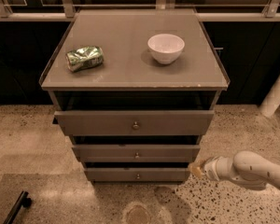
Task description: Close middle drawer
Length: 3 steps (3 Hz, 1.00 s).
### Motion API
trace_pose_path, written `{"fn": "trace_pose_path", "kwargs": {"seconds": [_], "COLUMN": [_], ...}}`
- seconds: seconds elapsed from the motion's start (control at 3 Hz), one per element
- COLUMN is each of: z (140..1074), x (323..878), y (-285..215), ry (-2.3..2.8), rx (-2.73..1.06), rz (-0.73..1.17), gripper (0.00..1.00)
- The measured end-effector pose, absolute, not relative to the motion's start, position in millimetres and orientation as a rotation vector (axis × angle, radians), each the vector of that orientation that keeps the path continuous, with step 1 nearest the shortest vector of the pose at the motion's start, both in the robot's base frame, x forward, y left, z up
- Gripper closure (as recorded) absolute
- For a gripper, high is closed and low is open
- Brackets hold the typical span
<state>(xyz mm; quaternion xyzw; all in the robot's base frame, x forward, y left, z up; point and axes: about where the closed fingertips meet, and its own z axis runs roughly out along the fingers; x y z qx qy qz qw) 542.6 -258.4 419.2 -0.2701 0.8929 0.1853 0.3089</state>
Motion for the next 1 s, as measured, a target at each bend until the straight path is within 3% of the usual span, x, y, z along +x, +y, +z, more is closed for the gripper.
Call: {"fn": "trace_pose_path", "kwargs": {"seconds": [0.33,0.67,1.0], "z": [419.2,419.1,419.1], "x": [542.6,542.6,542.6], "y": [-258.3,-258.3,-258.3], "ry": [2.36,2.36,2.36], "rx": [-0.714,-0.714,-0.714], "rz": [0.49,0.49,0.49], "gripper": [0.11,0.0,0.0]}}
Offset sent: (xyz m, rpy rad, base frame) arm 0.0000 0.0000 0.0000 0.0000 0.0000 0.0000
